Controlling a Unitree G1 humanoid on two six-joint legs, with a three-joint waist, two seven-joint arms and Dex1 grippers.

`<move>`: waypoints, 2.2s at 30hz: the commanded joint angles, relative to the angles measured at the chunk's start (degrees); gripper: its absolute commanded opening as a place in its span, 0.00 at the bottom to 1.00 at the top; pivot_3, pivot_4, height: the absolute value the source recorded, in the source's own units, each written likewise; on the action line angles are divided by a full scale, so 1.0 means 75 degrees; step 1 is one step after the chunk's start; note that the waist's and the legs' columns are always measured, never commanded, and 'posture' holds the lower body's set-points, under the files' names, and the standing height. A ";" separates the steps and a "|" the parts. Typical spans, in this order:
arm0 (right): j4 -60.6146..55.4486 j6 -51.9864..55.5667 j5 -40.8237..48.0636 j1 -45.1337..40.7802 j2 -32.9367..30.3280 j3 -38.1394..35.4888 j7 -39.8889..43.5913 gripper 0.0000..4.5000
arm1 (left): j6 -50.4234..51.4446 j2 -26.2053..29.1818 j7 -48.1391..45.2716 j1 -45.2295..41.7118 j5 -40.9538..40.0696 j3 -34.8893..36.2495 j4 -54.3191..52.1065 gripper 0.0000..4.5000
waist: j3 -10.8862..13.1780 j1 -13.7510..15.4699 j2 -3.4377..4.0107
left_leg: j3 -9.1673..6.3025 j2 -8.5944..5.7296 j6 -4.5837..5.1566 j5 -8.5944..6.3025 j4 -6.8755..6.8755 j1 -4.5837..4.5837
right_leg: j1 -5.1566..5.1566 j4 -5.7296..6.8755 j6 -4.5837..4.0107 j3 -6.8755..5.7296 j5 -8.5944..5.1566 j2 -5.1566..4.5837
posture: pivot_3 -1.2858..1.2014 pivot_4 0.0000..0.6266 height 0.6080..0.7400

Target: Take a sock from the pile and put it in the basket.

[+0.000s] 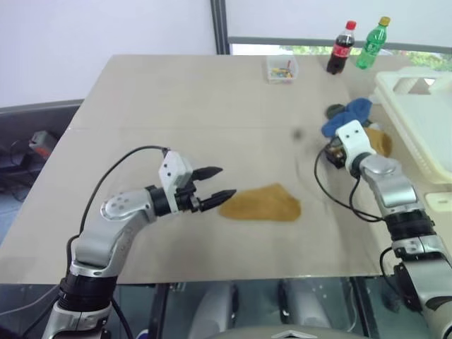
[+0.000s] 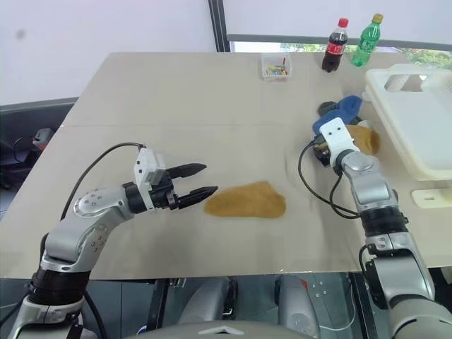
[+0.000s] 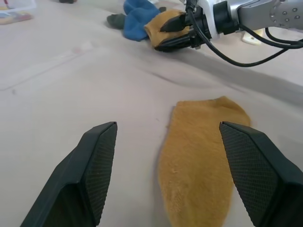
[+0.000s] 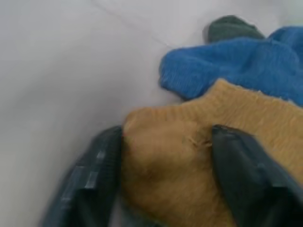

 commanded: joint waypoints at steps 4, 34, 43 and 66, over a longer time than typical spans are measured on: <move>-0.0471 -0.0165 -0.0027 -0.0033 -0.0070 -0.0155 0.0161 0.01 | -0.0126 -0.0023 0.0352 0.0393 -0.0083 0.0342 -0.0590 0.82 | 0.0001 0.0003 0.0001 | -0.0003 0.0002 0.0030 -0.0017 0.0000 0.0002 | 0.0000 0.0006 -0.0001 -0.0002 0.0001 0.0000 | 0.52 0.24 1.00; -0.1297 0.0629 0.0355 0.0318 0.0196 -0.0394 0.0347 0.25 | -0.0109 -0.0078 0.0370 0.0246 -0.0019 0.0276 -0.0392 0.82 | 0.0001 0.0008 0.0002 | -0.0005 -0.0002 0.0030 -0.0018 0.0007 0.0014 | 0.0001 0.0039 -0.0002 -0.0001 0.0001 0.0002 | 0.52 0.24 1.00; -0.1698 0.0891 0.0643 0.0142 0.0283 -0.0556 0.0430 0.01 | -0.0088 -0.0056 0.0423 0.0312 -0.0043 0.0358 -0.0422 0.82 | 0.0001 0.0005 0.0002 | -0.0004 -0.0002 0.0030 -0.0017 0.0008 0.0015 | 0.0000 0.0041 -0.0002 -0.0001 0.0001 0.0002 | 0.52 0.24 1.00; -0.0821 0.0722 0.0479 -0.0030 0.2163 0.1172 0.0422 0.01 | -0.0036 -0.0123 0.0791 0.0905 -0.0127 0.0947 -0.0033 0.82 | 0.0000 0.0030 0.0004 | -0.0010 -0.0013 -0.0002 0.0002 0.0012 0.0021 | -0.0014 0.0071 -0.0003 0.0001 0.0000 -0.0004 | 0.52 0.24 1.00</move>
